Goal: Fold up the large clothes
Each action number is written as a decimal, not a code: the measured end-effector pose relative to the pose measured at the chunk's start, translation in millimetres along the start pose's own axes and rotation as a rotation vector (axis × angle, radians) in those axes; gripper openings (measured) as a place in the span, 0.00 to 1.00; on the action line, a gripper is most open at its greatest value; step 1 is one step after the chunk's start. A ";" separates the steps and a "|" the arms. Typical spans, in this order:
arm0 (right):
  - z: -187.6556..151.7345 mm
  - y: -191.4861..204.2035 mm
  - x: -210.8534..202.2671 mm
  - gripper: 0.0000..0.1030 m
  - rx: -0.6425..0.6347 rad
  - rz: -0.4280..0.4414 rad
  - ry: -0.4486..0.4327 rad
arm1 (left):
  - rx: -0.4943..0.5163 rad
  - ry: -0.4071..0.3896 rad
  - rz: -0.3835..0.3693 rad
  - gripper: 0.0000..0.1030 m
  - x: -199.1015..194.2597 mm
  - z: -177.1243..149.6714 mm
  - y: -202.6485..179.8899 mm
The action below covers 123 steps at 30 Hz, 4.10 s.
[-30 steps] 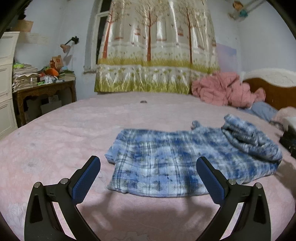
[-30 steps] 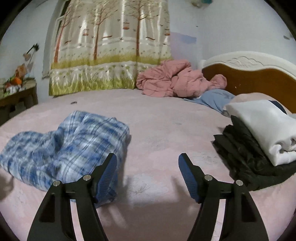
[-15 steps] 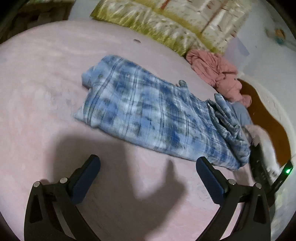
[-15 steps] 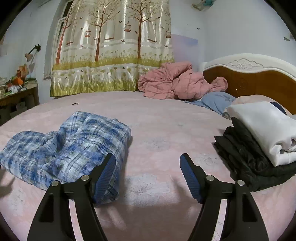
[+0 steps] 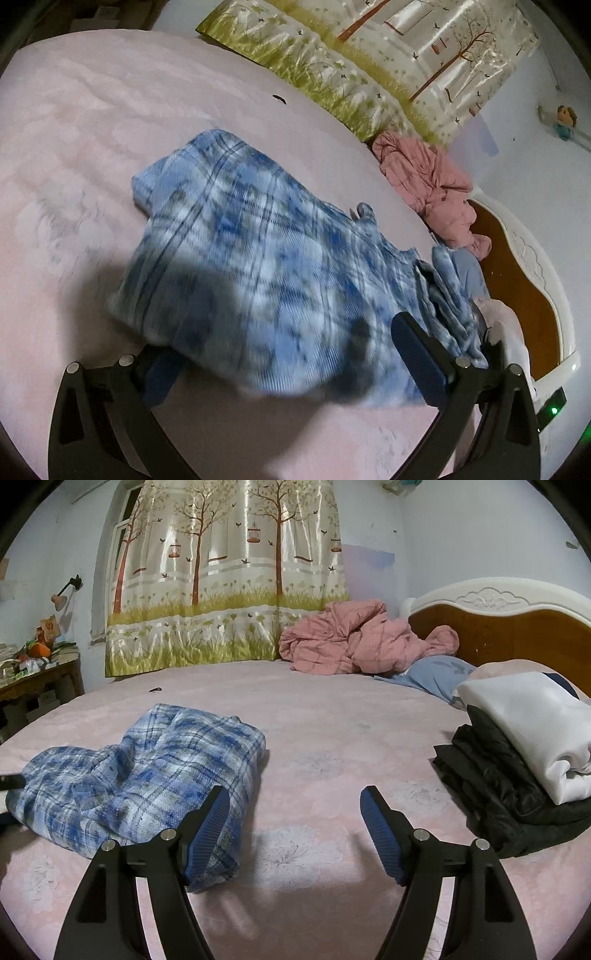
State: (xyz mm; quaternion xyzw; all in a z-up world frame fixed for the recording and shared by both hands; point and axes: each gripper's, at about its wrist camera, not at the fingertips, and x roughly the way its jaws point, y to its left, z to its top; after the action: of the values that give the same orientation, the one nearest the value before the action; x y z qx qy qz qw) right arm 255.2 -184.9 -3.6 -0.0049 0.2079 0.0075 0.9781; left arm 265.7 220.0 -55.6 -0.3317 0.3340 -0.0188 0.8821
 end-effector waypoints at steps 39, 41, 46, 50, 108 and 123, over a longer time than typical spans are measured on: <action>-15.4 -36.9 21.9 0.73 0.247 0.026 0.118 | 0.835 0.152 -0.254 0.21 63.6 -103.2 -235.2; -14.8 -37.4 22.2 0.73 0.247 0.026 0.117 | 0.804 0.175 -0.296 0.28 56.7 -99.2 -228.7; -15.4 -40.6 15.2 0.73 0.263 0.037 0.082 | 0.814 0.054 -0.337 0.65 14.0 -99.6 -218.6; -12.5 -48.2 1.9 0.73 0.298 0.070 0.018 | 0.711 -0.158 -0.245 0.71 -20.4 -73.7 -193.5; -8.9 -42.8 26.2 0.77 0.238 0.297 0.283 | 0.579 -0.003 -0.067 0.79 35.2 -54.4 -142.3; -24.8 -95.2 81.1 0.79 0.746 0.546 0.357 | 0.397 0.080 -0.277 0.92 31.7 -29.9 -129.4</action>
State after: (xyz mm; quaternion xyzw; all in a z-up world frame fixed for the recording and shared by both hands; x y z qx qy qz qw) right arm 320.9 -279.4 -58.6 0.3991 0.3544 0.1875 0.8246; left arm 296.6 93.9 -13.2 -0.1936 0.3099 -0.2180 0.9050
